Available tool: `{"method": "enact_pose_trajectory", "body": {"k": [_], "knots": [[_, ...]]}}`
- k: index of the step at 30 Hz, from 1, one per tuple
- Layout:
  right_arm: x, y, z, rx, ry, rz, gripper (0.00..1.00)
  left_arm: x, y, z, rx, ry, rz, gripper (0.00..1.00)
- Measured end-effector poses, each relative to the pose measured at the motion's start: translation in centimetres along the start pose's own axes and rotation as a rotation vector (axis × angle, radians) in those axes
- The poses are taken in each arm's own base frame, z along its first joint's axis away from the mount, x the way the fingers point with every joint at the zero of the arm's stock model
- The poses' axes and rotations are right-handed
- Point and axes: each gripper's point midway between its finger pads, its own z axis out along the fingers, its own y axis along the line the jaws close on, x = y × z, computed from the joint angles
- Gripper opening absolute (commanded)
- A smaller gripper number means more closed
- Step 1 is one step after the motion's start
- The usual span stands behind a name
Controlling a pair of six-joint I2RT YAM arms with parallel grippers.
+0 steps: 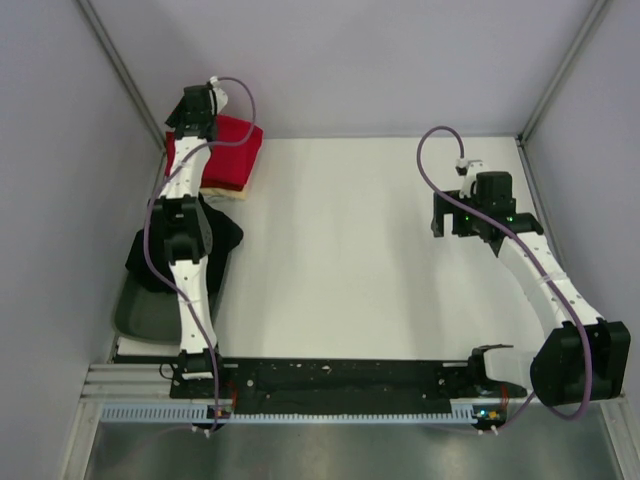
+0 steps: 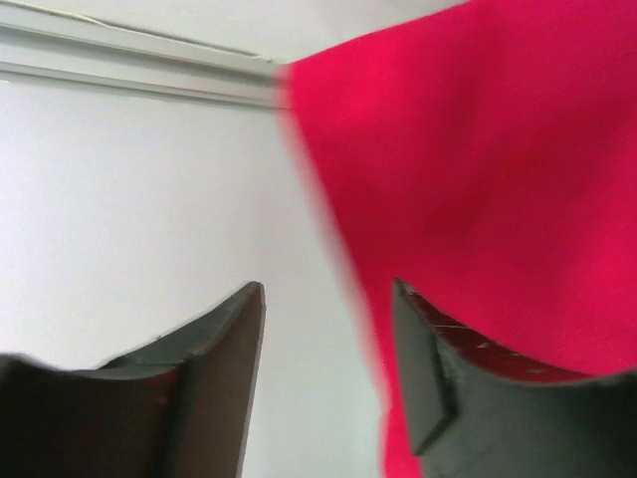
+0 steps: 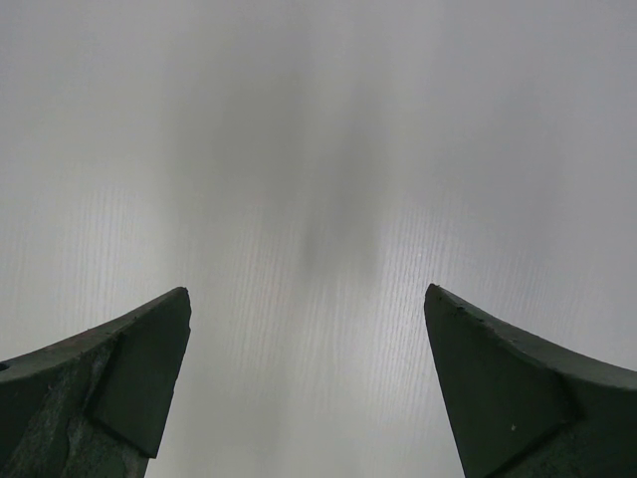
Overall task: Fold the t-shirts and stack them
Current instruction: Put the neatly folded tshirt into the corner of the board with the left arm
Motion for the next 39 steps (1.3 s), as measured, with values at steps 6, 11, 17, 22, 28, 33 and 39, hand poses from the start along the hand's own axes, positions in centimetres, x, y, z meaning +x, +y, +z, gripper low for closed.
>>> {"method": "enact_pose_trajectory", "body": {"k": [6,11,17,22,28,33,39], "knots": [[0.1,0.1,0.0,-0.005,0.003,0.001,0.99,2.5,2.4,1.1,-0.104,0.076,-0.019,0.77],[0.1,0.3,0.0,-0.015,0.005,0.0,0.99,2.0,2.9,0.3,-0.098,0.056,-0.091,0.56],[0.1,0.3,0.0,-0.019,0.006,0.001,0.99,-1.2,-1.3,-4.2,0.119,-0.059,-0.119,0.45],[0.1,0.4,0.0,-0.022,0.006,0.001,0.99,-5.9,-8.5,-8.8,0.312,-0.162,-0.067,0.5],[0.3,0.6,0.1,-0.034,0.009,0.001,0.99,-8.8,-14.0,-9.4,0.335,-0.178,0.005,0.49],[0.9,0.6,0.2,-0.038,0.025,0.002,0.99,-7.0,-15.1,-6.1,0.254,-0.106,0.059,0.47],[0.9,0.6,0.2,-0.038,0.024,-0.014,0.99,-4.3,-17.4,-3.6,0.227,-0.027,0.125,0.05]]}}
